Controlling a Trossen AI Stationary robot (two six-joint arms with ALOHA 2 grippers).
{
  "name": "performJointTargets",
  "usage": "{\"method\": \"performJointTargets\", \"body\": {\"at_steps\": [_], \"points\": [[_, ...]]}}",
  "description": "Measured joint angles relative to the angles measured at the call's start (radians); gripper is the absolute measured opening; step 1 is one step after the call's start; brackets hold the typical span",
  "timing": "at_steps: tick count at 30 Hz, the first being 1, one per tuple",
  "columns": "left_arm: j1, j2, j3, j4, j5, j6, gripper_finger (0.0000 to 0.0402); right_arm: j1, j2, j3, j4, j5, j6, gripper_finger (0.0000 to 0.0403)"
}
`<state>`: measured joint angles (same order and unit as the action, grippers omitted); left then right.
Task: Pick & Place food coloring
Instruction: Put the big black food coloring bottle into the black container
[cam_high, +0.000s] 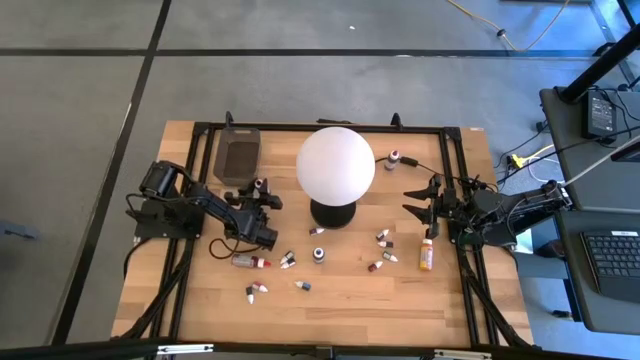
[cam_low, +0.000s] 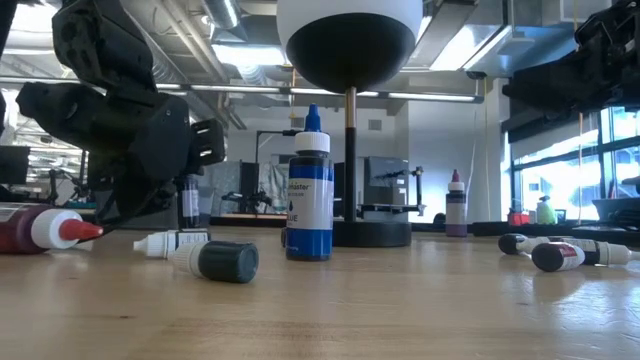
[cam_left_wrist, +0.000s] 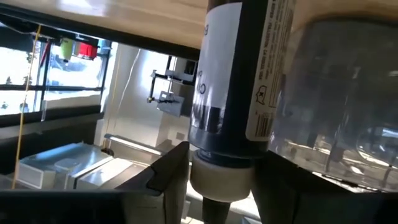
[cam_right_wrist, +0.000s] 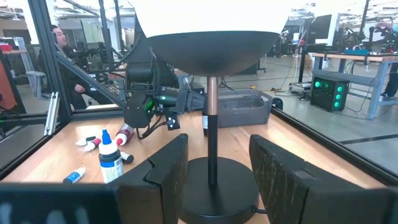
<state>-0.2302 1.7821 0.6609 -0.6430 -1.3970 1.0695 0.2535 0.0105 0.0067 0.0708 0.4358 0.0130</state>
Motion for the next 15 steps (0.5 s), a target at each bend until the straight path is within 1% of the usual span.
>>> {"method": "performJointTargets", "body": {"at_steps": [5, 11, 15], "points": [[0.000, 0.000, 0.000, 0.000, 0.000, -0.001, 0.0174, 0.000, 0.000, 0.000, 0.000, 0.000, -0.018, 0.0173], [0.000, 0.000, 0.000, -0.002, 0.002, -0.017, 0.0211, 0.000, 0.000, 0.000, 0.000, 0.000, -0.018, 0.0173], [-0.007, -0.001, 0.000, -0.004, -0.007, -0.118, 0.0229, 0.000, 0.000, 0.000, 0.000, 0.000, -0.018, 0.0173]]}}
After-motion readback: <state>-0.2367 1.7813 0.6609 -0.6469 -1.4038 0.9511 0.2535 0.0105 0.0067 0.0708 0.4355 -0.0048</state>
